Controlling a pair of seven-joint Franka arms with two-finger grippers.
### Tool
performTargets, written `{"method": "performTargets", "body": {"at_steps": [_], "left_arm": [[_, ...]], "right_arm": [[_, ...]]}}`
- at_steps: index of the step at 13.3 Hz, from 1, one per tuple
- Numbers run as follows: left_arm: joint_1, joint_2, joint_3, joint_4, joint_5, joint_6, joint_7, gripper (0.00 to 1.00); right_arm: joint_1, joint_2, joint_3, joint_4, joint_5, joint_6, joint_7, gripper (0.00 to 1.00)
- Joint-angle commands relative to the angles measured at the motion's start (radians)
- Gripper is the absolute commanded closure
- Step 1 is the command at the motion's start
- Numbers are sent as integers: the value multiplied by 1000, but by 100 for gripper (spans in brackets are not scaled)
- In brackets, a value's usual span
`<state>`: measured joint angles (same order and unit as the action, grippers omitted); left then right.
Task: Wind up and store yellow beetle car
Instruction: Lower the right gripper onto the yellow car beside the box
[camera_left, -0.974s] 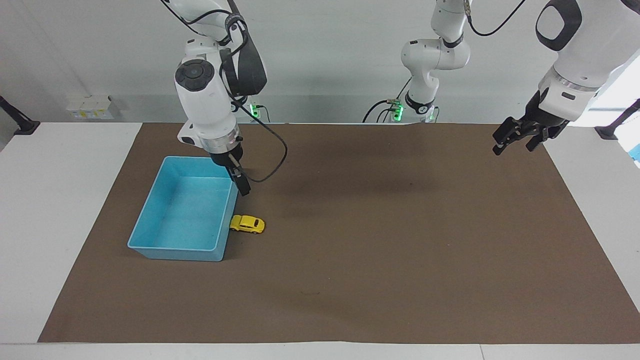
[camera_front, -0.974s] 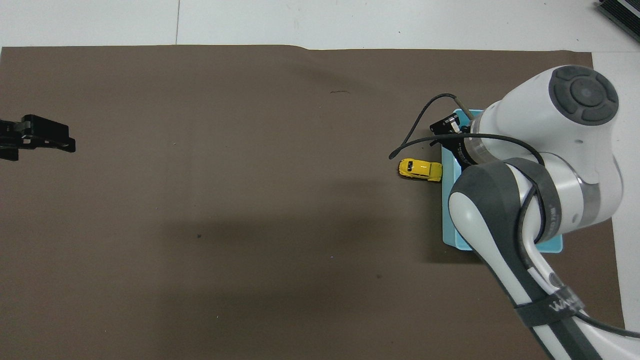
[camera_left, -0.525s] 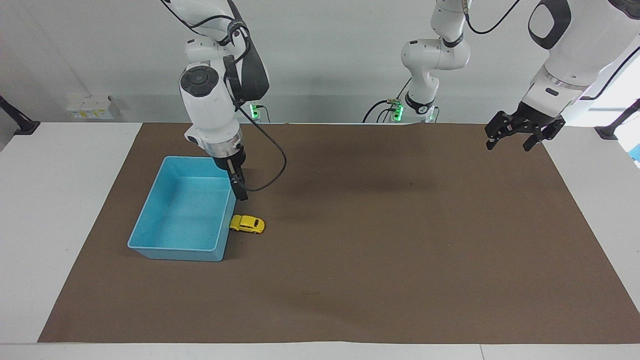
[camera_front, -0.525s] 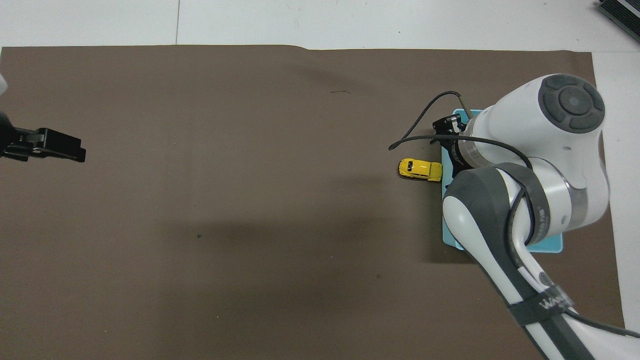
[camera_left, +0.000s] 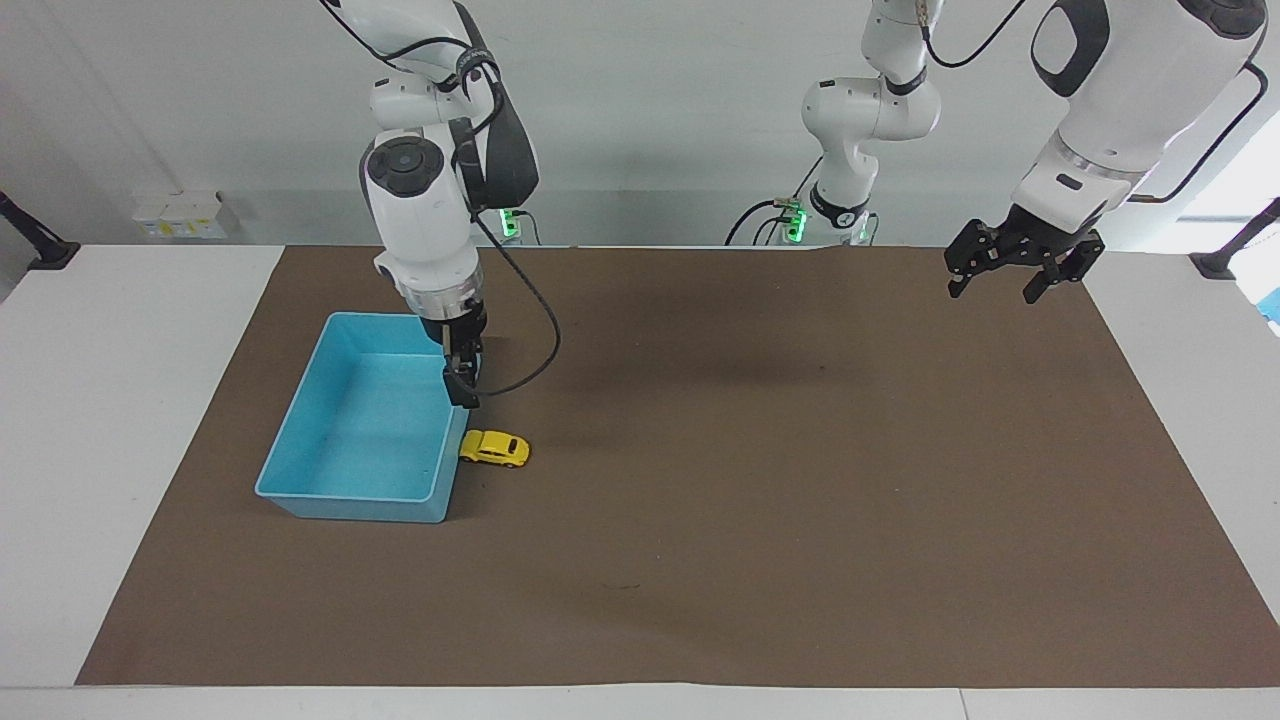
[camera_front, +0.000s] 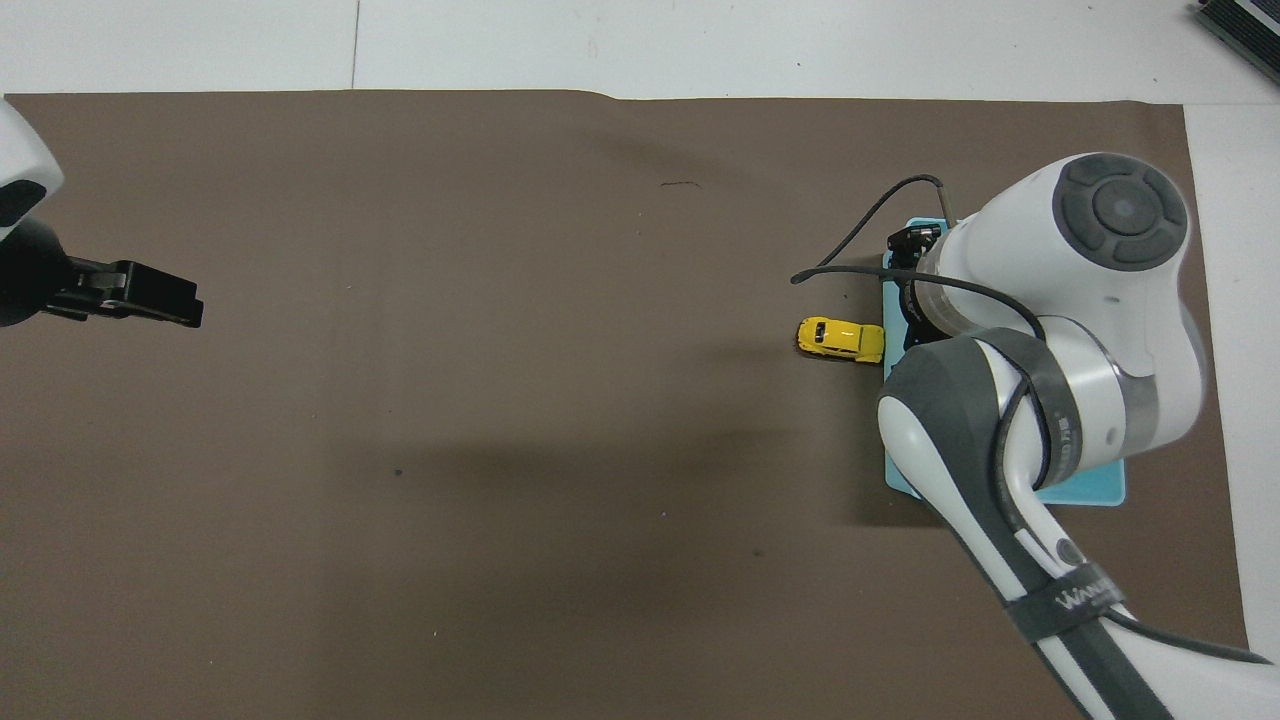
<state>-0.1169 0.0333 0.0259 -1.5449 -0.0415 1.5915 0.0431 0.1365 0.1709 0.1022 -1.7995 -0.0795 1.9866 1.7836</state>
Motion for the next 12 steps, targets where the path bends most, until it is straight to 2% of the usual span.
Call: {"method": "performTargets", "body": {"at_steps": [1,9,12], "left_arm": [[-27,-26,9,3,26,-4,-6,0],[-27,-56,8,-12,15,-5,-32,0],[-29,-56,8,-23,15,-4,-26,0]], "right_arm": [[-2,47,5,3,-49,35,40,0],[25,148,5,-6,-71,110,108,0],[37,159,5,-63,-72,176,154,0]]}}
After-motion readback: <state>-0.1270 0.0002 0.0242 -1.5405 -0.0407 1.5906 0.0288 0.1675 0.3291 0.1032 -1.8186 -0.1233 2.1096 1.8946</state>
